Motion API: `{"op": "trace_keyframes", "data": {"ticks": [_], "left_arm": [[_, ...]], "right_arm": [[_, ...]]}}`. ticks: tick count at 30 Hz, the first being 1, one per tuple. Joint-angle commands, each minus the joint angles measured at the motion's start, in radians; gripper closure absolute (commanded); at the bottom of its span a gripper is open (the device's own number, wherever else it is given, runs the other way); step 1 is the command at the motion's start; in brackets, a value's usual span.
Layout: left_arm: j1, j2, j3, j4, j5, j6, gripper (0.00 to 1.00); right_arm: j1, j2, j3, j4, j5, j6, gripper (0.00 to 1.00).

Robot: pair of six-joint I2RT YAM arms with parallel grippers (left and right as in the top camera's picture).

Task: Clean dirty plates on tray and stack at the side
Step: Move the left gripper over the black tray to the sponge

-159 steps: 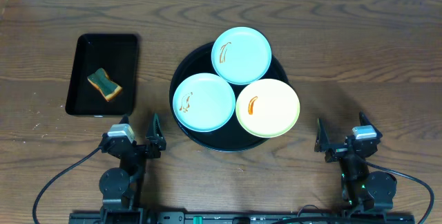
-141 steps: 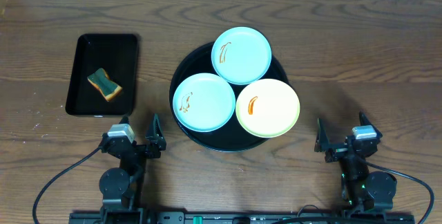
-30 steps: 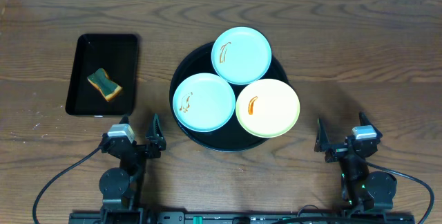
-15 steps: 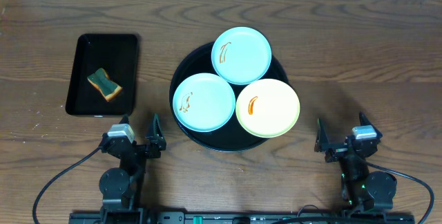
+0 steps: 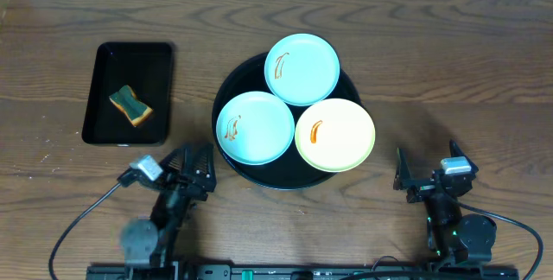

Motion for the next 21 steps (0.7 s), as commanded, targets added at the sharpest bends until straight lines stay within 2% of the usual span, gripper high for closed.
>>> {"op": "trace_keyframes", "data": {"ticks": [1, 4, 8, 11, 15, 21], "left_arm": [[-0.004, -0.007, -0.002, 0.130, 0.035, -0.069, 0.20], [-0.004, -0.007, 0.006, 0.220, 0.034, 0.006, 0.20], [-0.004, 0.015, 0.087, 0.153, 0.027, 0.193, 0.20], [-0.004, 0.104, 0.222, -0.033, -0.038, 0.328, 0.20], [-0.004, 0.327, 0.457, -0.276, -0.107, 0.488, 0.20], [-0.004, 0.781, 0.911, -0.790, -0.427, 0.511, 0.20]], "right_arm": [[0.008, -0.005, -0.002, -0.004, 0.002, -0.008, 0.01], [0.008, -0.005, -0.002, -0.004, 0.002, -0.008, 0.01], [0.008, -0.005, -0.002, -0.004, 0.002, -0.008, 0.01], [0.008, -0.005, -0.002, -0.004, 0.002, -0.008, 0.01], [0.008, -0.005, -0.002, -0.004, 0.002, -0.008, 0.01], [0.008, -0.005, -0.002, -0.004, 0.002, -0.008, 0.01]]}}
